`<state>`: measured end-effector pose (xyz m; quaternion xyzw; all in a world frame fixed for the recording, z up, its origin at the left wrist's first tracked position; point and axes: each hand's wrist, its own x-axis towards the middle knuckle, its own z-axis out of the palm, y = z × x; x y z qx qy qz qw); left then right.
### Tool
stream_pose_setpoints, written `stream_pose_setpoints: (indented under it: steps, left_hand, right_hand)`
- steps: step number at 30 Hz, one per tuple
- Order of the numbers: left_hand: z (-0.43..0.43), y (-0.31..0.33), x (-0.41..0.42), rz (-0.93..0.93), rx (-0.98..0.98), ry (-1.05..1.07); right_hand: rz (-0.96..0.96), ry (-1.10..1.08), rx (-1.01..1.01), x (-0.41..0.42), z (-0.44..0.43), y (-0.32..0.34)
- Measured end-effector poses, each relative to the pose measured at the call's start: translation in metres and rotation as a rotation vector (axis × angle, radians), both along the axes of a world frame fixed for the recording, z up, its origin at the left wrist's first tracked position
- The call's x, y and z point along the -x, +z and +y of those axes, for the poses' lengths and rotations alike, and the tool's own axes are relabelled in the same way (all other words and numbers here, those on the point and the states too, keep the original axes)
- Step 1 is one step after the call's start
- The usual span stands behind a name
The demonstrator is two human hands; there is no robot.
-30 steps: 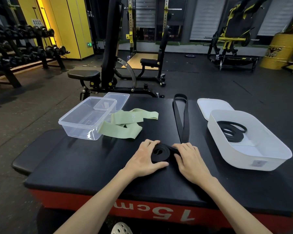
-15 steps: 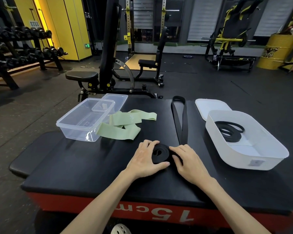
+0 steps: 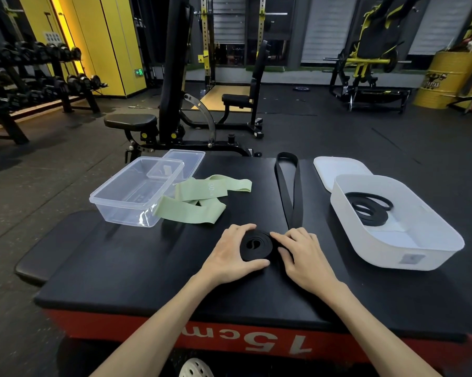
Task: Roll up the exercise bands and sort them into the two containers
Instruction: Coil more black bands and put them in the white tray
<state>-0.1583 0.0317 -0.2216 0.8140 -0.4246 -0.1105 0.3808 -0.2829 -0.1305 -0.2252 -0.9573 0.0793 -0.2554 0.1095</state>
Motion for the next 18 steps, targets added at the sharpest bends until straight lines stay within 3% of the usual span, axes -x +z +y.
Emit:
stream_pose_setpoints:
  steps: [12,18]
  left_hand:
    - [-0.0073,0.0039,0.0083,-0.121,-0.062,0.102]
    - [-0.001,0.0076,-0.0014,-0.077,-0.075,-0.102]
  right_hand:
    - [-0.036,0.046,-0.055,0.0001,0.001,-0.0015]
    - [-0.033,0.042,-0.027,0.0002,-0.0013,-0.0012]
